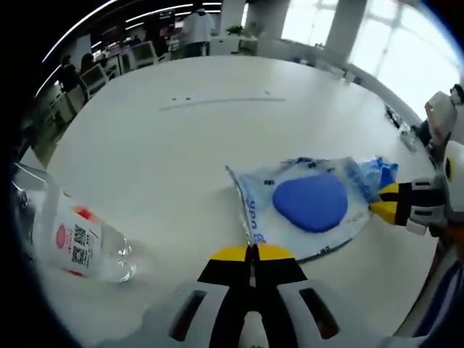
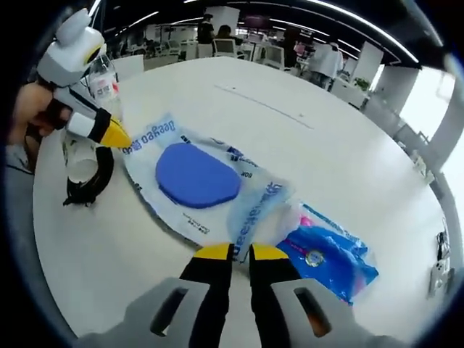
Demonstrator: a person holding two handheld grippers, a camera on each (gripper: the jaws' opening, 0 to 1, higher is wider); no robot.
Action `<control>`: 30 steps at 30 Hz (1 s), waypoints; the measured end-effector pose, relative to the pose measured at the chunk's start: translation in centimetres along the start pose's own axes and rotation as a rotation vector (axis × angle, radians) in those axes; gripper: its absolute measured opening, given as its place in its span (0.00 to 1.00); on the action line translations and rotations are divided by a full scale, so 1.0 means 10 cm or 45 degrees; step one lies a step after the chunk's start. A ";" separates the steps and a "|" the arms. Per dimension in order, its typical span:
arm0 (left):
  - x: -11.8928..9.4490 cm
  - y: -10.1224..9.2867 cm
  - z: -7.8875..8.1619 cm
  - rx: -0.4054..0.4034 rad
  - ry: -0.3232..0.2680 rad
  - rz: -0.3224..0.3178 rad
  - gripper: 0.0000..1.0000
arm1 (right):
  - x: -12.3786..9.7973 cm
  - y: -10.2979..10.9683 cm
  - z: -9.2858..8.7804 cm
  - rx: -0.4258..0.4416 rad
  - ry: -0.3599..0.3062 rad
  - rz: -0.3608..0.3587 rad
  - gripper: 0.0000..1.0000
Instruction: Arrange the tabletop items into an orderly group along one side of the table until the central work area is clear of visible clutter.
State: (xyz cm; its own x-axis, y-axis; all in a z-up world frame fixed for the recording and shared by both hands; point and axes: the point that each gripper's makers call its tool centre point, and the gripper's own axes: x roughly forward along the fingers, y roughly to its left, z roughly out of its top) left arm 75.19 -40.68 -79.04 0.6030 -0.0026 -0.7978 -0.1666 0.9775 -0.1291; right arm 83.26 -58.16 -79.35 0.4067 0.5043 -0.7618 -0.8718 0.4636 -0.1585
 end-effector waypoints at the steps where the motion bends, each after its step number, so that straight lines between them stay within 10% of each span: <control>1: -0.01 0.00 0.01 0.010 -0.008 0.003 0.00 | 0.00 0.00 0.00 0.000 0.000 0.000 0.08; 30: -0.41 -0.06 0.36 0.218 -0.243 0.014 0.54 | -0.24 0.02 0.09 0.035 -0.057 -0.013 0.26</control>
State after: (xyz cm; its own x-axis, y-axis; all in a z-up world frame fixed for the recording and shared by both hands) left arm 75.62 -40.49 -73.58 0.7411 0.0319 -0.6706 -0.0488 0.9988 -0.0064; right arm 82.37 -58.63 -76.98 0.4277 0.5311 -0.7314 -0.8600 0.4882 -0.1484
